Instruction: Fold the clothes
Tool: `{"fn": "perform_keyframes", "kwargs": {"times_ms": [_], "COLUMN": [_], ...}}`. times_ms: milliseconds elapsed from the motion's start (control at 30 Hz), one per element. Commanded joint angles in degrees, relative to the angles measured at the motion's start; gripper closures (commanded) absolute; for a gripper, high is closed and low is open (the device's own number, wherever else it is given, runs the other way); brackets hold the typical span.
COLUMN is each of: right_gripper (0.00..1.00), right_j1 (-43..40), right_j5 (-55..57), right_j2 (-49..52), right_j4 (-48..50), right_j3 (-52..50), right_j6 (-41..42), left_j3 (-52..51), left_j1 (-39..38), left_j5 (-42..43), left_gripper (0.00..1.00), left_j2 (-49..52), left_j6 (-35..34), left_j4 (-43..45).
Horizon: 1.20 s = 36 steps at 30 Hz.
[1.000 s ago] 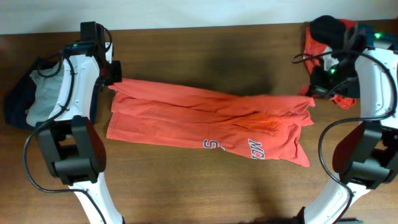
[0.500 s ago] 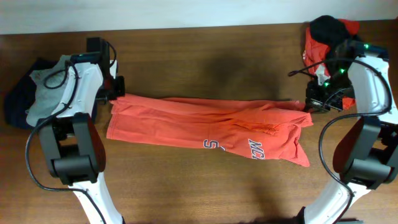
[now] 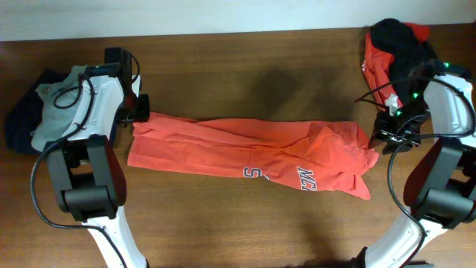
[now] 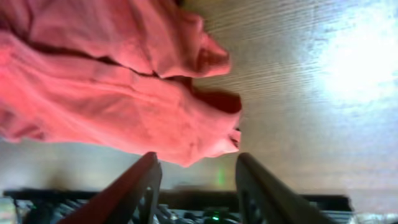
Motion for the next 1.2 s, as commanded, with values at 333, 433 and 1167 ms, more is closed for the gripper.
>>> {"fn": "perform_keyframes", "kwargs": {"times_ms": [333, 433, 1167], "right_gripper": [0.51, 0.49, 0.46], "right_j1": [-0.33, -0.33, 3.67], "right_j5": [-7.43, -12.28, -19.85], "right_j2": [-1.77, -2.12, -2.58], "right_j4": [0.57, 0.13, 2.34], "right_j3": [3.98, 6.86, 8.52], "right_j6": [-4.59, -6.58, -11.19], "left_j3": [1.44, 1.49, 1.46], "left_j1": [2.10, 2.97, 4.90], "left_j5": [4.66, 9.53, 20.65], "left_gripper": [0.19, 0.08, 0.11], "left_j2": [-2.78, -4.09, -2.71], "left_j6": [1.38, 3.65, 19.02], "left_j4": [-0.92, -1.64, -0.57]}}
